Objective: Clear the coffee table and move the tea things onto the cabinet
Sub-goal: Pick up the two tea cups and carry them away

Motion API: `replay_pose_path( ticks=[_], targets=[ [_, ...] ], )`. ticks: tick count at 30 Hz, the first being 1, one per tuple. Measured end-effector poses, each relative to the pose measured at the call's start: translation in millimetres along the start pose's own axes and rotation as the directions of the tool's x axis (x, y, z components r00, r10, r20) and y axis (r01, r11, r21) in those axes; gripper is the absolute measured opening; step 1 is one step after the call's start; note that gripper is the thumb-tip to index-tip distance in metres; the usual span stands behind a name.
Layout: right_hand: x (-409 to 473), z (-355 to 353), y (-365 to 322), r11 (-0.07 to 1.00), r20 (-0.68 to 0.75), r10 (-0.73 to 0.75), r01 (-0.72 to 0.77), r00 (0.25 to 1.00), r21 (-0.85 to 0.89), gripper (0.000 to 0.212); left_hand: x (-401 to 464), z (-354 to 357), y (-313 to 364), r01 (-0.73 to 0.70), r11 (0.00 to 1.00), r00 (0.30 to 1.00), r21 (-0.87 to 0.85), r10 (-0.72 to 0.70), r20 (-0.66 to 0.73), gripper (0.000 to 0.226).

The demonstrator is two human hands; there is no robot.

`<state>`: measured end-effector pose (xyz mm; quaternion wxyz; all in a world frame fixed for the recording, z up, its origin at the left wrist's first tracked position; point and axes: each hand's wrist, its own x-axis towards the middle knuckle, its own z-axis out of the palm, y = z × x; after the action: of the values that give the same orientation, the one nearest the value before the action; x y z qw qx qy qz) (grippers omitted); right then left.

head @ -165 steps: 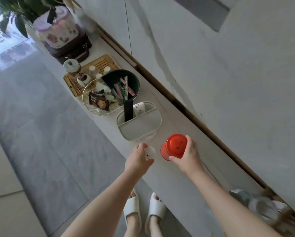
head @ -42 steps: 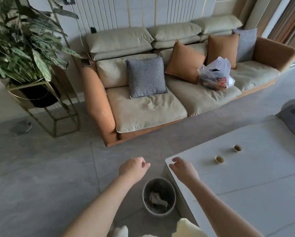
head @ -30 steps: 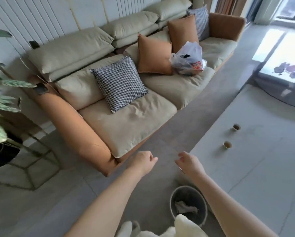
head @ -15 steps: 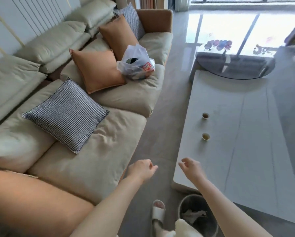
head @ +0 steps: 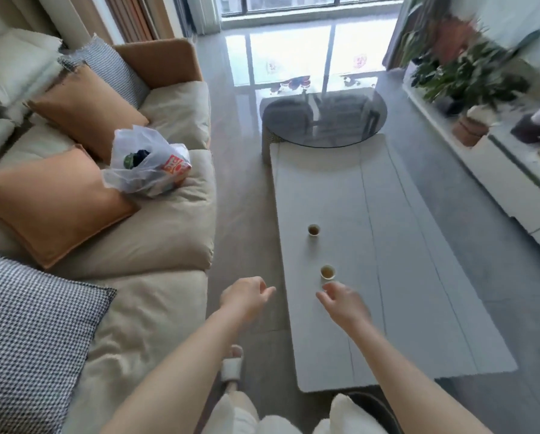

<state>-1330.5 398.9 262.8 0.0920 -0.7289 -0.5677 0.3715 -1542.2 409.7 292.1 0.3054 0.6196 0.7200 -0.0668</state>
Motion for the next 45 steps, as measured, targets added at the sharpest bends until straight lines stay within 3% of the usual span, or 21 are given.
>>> replay_pose_path(
  ticks=[12,16,22,28,33,45],
  targets=[
    [140.4,5.3,-28.5,0.951,-0.138,0.308,-0.298,0.941,0.087,0.031,231.2,-56.3,51.5,-0.381,0.899,0.920,0.216,0.346,0.185,0.035],
    [178.3,11.4,-29.7,0.914,-0.188,0.395,-0.363,0.899,0.184,0.030,299.0,-59.2,63.2,-0.437,0.869,0.897,0.230,0.402,0.186,0.035],
    [212.6,50.5,4.9,0.815,-0.205,0.543,-0.453,0.814,0.361,0.049,371.0,-13.3,69.9,-0.452,0.882,0.876,0.134,0.411,0.254,0.050],
    [251.1,99.2,53.3,0.765,-0.152,0.612,-0.533,0.776,0.362,0.068,427.1,55.5,70.3,-0.517,0.847,0.834,0.124,0.465,0.295,0.069],
    [293.9,141.8,95.1,0.754,-0.186,0.635,-0.548,0.750,0.363,0.079,478.0,110.3,72.3,-0.552,0.825,0.816,0.124,0.504,0.282,0.075],
    [339.2,215.1,137.4,0.727,-0.252,0.664,-0.528,0.704,0.439,0.088,551.1,164.8,94.9,-0.616,0.759,0.785,0.212,0.565,0.254,0.089]
  ],
)
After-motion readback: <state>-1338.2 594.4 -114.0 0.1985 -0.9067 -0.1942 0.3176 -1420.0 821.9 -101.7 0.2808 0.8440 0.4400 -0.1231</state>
